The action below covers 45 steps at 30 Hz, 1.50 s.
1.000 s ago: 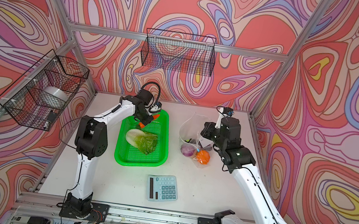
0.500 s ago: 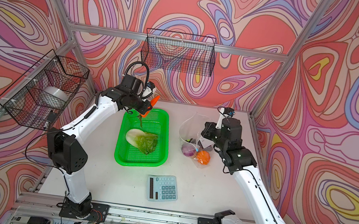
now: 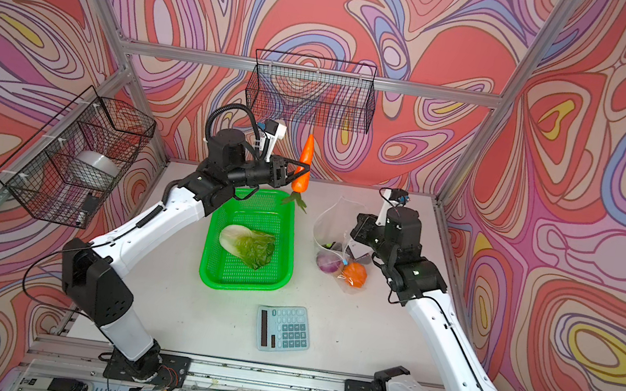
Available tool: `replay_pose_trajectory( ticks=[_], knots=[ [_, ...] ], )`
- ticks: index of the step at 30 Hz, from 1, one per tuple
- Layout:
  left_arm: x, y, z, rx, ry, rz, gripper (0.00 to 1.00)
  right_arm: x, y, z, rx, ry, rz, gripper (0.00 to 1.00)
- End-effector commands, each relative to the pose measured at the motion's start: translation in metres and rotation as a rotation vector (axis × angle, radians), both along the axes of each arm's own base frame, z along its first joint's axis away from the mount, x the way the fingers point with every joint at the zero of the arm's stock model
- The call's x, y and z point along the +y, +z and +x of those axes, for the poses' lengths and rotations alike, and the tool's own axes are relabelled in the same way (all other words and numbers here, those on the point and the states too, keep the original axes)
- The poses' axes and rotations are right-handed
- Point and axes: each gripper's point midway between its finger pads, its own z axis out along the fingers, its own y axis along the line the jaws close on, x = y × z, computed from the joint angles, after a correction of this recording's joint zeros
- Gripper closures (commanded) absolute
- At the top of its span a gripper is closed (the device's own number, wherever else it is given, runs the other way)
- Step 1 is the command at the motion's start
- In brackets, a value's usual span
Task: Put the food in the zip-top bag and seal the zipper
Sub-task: 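Lift the carrot with the left gripper and carry it over the bag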
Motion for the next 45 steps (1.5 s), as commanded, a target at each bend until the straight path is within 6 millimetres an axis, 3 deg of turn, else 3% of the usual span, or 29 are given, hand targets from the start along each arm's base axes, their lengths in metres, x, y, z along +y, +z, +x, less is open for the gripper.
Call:
replay_pose_trajectory(
  ticks=[1,6,15,19,30,36,42,45],
  knots=[
    [-0.035,0.019,-0.011,0.056,-0.134,-0.208,1.0,-0.002,0.006,-0.003,-0.027,-0.008,0.02,1.0],
    [-0.072,0.003,-0.02,0.063,-0.152,-0.222,1.0,-0.003,0.009,-0.005,-0.032,-0.012,0.027,1.0],
    [-0.091,-0.015,-0.047,-0.026,-0.039,-0.142,1.0,-0.004,0.01,-0.005,-0.034,-0.02,0.04,1.0],
    [-0.093,-0.027,-0.056,-0.104,0.035,-0.056,1.0,-0.004,0.012,-0.006,-0.034,-0.024,0.041,1.0],
    [-0.09,-0.081,-0.037,-0.11,0.159,0.16,1.0,-0.005,0.022,-0.011,-0.05,-0.018,0.054,1.0],
    [-0.082,-0.084,-0.029,-0.153,0.212,0.247,1.0,-0.003,0.022,-0.016,-0.036,-0.003,0.053,1.0],
    [-0.106,-0.097,-0.051,-0.161,0.124,0.299,1.0,0.0,0.032,-0.011,-0.052,-0.001,0.079,1.0],
    [-0.106,-0.099,-0.061,-0.184,0.111,0.333,1.0,-0.002,0.031,-0.005,-0.042,-0.021,0.067,1.0]
  ],
)
